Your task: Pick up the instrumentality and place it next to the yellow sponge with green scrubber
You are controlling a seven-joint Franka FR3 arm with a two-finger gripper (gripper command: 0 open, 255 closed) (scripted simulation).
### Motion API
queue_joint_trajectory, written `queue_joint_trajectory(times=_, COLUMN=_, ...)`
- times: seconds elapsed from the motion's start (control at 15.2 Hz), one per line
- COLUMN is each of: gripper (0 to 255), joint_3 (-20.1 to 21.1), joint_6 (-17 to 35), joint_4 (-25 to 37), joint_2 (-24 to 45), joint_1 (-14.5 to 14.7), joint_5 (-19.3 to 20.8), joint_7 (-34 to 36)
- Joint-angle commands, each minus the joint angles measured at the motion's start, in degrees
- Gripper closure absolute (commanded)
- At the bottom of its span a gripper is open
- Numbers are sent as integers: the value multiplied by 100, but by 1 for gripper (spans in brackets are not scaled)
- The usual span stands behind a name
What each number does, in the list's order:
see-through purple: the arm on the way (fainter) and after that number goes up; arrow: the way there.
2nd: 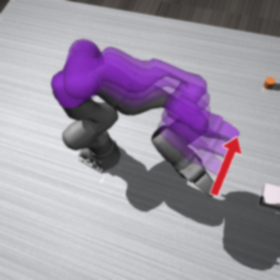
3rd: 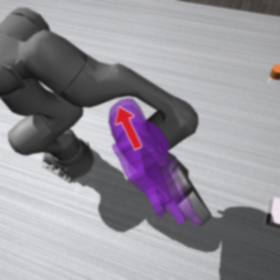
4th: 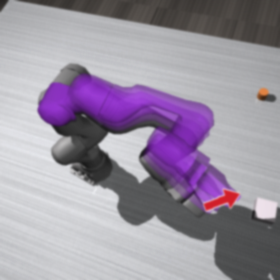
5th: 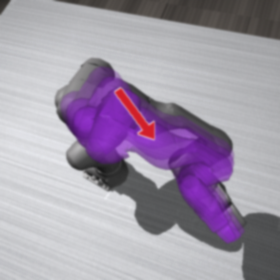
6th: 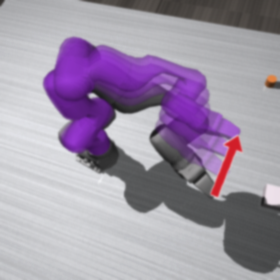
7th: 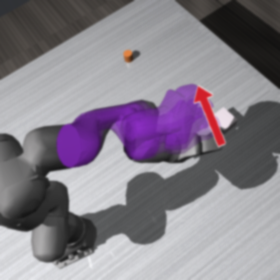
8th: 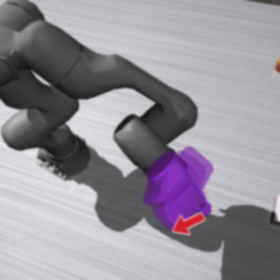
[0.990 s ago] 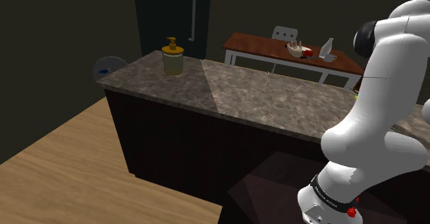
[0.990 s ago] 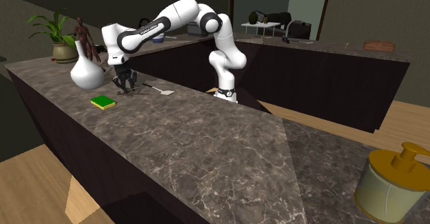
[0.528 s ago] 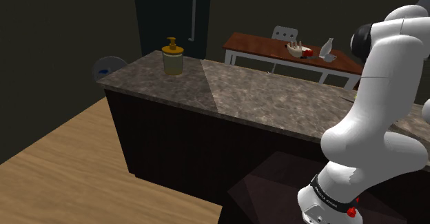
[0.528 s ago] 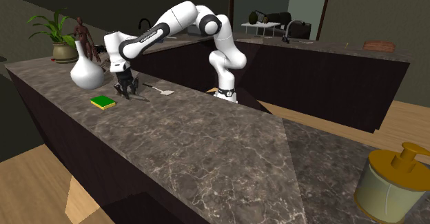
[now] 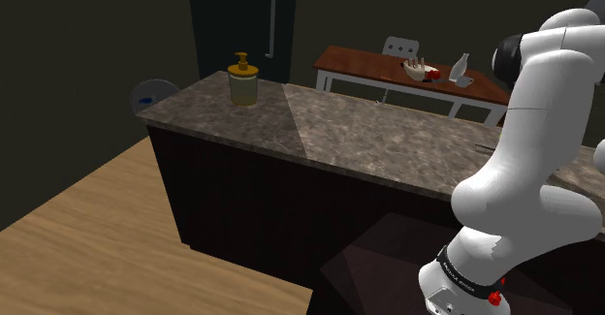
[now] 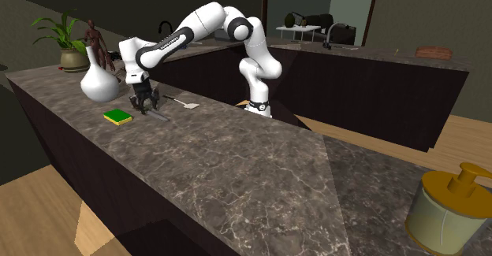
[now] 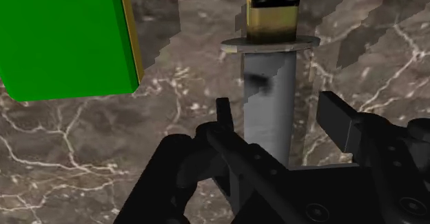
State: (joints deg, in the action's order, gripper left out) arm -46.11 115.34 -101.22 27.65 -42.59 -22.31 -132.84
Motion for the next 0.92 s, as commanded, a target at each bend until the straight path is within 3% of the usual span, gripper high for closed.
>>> queue_joint_trajectory(times=0.0, gripper=0, joint_3=0, joint_6=0, joint_4=0, joint_2=0, joint_1=0, joint_5=0, joint_7=0)
queue_joint_trajectory(times=0.26, gripper=0, joint_3=0, joint_6=0, joint_4=0, joint_2=0, joint_1=0, joint_5=0, joint_7=0)
queue_joint_trajectory(times=0.53, gripper=0, joint_3=-147, joint_6=-605, joint_4=438, joint_2=-242, joint_1=40, joint_5=239, joint_7=155)
queue_joint_trajectory(times=0.86, gripper=0, joint_3=-147, joint_6=-605, joint_4=438, joint_2=-242, joint_1=40, joint_5=239, joint_7=155)
